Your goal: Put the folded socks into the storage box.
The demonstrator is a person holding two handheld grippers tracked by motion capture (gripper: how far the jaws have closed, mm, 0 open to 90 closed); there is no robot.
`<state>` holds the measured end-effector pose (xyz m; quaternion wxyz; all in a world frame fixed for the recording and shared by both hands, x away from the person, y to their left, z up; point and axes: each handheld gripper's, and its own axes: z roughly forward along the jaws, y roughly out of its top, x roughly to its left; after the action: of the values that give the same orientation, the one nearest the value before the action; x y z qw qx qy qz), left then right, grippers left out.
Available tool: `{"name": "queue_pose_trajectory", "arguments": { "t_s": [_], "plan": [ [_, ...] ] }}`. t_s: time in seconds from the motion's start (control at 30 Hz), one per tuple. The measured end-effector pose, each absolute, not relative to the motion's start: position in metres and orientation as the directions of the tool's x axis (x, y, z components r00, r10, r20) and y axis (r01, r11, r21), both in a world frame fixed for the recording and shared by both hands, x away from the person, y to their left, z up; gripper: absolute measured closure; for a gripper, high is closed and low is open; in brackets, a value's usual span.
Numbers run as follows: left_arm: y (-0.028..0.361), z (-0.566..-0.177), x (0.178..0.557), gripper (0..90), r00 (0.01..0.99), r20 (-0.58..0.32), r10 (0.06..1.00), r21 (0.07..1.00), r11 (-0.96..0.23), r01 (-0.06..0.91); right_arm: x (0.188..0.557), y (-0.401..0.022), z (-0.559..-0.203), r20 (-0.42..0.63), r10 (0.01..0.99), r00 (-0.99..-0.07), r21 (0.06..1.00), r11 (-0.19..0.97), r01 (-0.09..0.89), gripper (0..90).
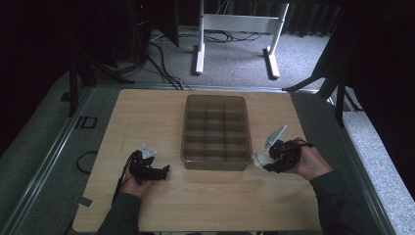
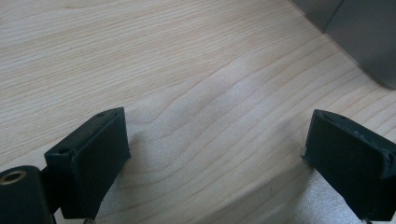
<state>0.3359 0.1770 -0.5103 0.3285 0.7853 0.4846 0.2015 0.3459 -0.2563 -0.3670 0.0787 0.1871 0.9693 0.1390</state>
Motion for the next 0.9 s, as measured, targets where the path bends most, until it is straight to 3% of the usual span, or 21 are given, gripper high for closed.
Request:
{"name": "queue_pose_trajectory", "arguments": {
  "t_s": [0.9],
  "plan": [
    [0.177,-0.510,0.336,6.6,0.448,-0.003,0.894,0.712,-0.313,0.629,0.354,-0.245,-0.358,-0.110,0.375,-0.921,0.315,0.892,0.325,64.7]
  ]
}}
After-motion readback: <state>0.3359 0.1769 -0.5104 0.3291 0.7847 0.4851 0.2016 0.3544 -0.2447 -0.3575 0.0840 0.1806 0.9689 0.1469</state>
